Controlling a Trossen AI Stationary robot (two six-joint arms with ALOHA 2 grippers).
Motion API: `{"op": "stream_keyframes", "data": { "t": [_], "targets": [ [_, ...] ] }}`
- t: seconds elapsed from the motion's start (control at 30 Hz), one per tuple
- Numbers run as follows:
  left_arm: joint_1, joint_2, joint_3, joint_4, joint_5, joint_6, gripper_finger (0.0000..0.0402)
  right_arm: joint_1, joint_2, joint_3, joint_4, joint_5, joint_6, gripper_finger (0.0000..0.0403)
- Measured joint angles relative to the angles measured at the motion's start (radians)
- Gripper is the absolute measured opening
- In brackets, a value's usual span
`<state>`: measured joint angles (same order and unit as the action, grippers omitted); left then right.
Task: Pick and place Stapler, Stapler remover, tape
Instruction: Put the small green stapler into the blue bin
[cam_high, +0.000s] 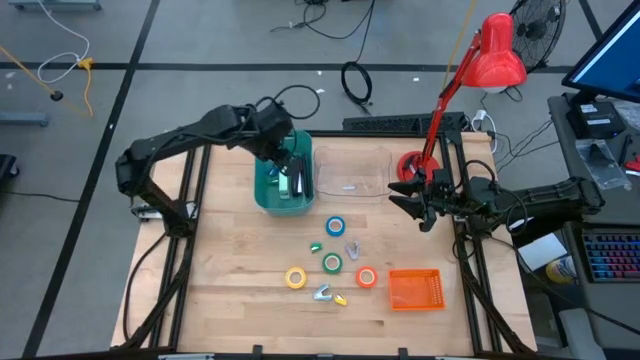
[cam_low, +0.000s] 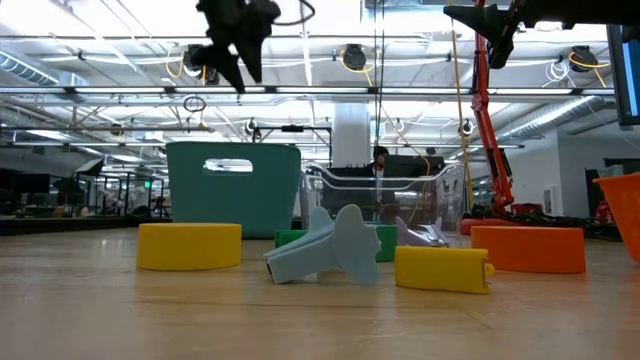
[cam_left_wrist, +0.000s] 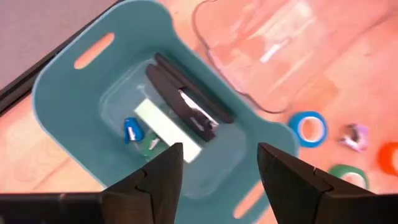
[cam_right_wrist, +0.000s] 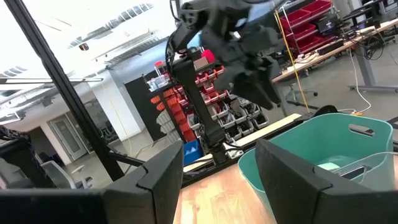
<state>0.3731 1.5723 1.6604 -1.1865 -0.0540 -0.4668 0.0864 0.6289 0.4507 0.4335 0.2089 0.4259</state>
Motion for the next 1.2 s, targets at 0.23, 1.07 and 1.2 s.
{"op": "stream_keyframes", "data": {
  "t": [0.23,1.07,1.2],
  "targets": [
    [-0.103,-0.056,0.000,0.000,0.000,-0.040,0.0209,0.000,0.000,0.000,0.000,0.000,0.000,0.0192],
    [-0.713,-0.066,-0.014,-0.035,-0.111,-0.121,0.0209,0.000,0.000,0.000,0.003,0.000,0.000,0.0192],
    [-0.794,-0.064,-0.051,-0.033,-0.123,-0.133,0.0209,0.000,0.000,0.000,0.003,0.000,0.000,0.0192]
  ]
}}
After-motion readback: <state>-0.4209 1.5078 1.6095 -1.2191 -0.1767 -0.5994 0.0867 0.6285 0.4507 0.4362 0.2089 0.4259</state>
